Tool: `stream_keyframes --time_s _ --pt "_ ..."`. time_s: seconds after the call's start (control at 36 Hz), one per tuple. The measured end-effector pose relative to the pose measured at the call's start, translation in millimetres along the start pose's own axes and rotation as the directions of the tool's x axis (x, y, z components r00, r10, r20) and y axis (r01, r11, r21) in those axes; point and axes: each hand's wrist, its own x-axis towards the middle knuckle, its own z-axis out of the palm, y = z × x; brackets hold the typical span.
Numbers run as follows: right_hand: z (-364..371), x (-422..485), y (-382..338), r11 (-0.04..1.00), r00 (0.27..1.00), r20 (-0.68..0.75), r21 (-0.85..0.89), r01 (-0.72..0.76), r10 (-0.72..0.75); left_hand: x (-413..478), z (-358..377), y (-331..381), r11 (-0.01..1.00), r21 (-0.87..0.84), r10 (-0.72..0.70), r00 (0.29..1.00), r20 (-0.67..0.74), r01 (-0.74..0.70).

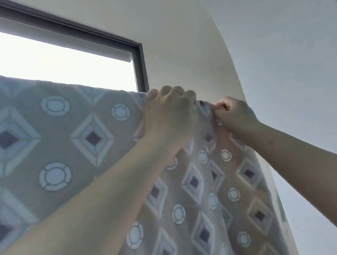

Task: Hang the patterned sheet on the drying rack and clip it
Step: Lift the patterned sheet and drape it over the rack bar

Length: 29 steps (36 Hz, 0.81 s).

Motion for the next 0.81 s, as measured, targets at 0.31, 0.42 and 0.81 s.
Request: stream_keyframes --time_s 0.31,0.42,0.81 --pt "-35.9 -99.4 59.4 0.983 0.982 -0.138 0.153 -0.106 0.128 -100.8 46.1 92.0 0.811 -0.574 -0.019 0.985 0.173 0.117" --pt "-39.8 -155.4 98.7 0.979 0.977 -0.059 0.013 -0.205 0.205 -146.5 63.6 123.5 0.748 -0.624 -0.02 0.947 0.322 0.228" --pt "-71.4 -339.5 192.8 0.689 0.881 0.211 -0.706 -0.162 0.423 -319.7 102.7 200.0 0.763 -0.583 0.175 0.778 0.604 0.281"
